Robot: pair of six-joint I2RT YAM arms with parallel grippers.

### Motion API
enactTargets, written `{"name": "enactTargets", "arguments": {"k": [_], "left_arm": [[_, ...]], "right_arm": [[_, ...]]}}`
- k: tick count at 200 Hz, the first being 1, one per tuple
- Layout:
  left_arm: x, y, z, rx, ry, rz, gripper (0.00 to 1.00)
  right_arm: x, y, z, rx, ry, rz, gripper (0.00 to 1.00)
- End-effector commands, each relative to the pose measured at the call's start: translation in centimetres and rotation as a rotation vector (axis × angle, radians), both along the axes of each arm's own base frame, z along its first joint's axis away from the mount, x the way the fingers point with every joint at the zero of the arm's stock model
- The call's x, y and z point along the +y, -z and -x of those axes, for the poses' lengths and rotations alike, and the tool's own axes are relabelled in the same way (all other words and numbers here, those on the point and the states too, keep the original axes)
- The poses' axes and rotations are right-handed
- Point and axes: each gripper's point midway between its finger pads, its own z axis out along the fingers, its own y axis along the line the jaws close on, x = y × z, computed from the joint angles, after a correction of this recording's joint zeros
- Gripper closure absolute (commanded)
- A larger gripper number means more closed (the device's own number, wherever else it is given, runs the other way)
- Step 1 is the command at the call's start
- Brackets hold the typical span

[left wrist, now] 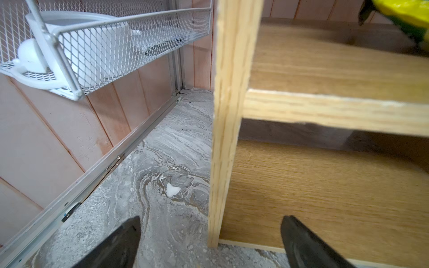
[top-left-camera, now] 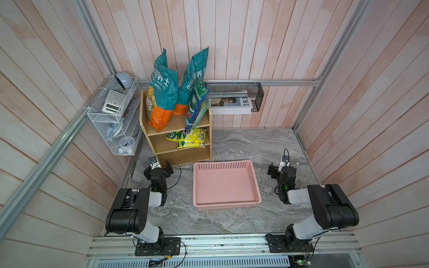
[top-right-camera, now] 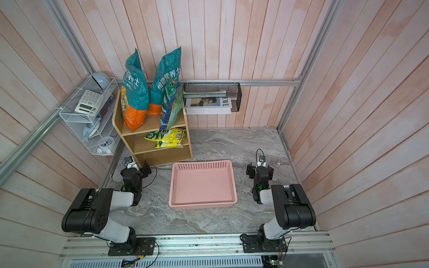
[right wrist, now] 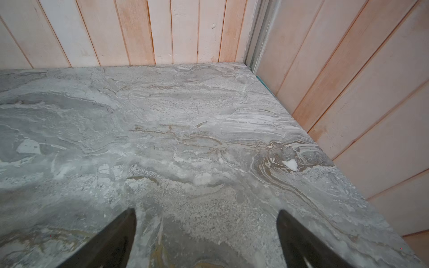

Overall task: Take down the fertilizer bag from the shelf
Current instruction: Pick up the fertilizer bag from the shelf.

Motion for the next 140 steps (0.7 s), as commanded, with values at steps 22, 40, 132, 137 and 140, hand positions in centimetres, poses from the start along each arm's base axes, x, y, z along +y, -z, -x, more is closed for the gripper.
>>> {"name": "enactTargets", "arguments": {"k": [22,40,132,137,140], "left_arm": [[0.06,-0.71,-0.57,-0.021,-0.006,-0.014,0.00],[0.07,-0.68,-0.57,-0.020,-0.007,-0.014,0.00],[0.08,-0.74,-0.54,-0.022,-0.009,-0.015,0.00],[0.15,-0.84,-0.45,-0.027,-0.017,-0.019,0.00],[0.26,-1.13,-0.35,-0.036,-0.031,-0.025,0.00]], "right_arm": [[0.09,-0.83,-0.72,-0.030,0.004,0.004,0.02],[0.08,-0.83,-0.75,-0.029,0.001,0.000,0.02],[-0.46,-0.80,-0.84,-0.024,0.019,-0.015,0.02],[-0.45,-0.79,-0.87,-0.024,0.018,-0.017,0.02],[-0.47,-0.74,-0.84,-0.022,0.018,-0.017,0.02]]}}
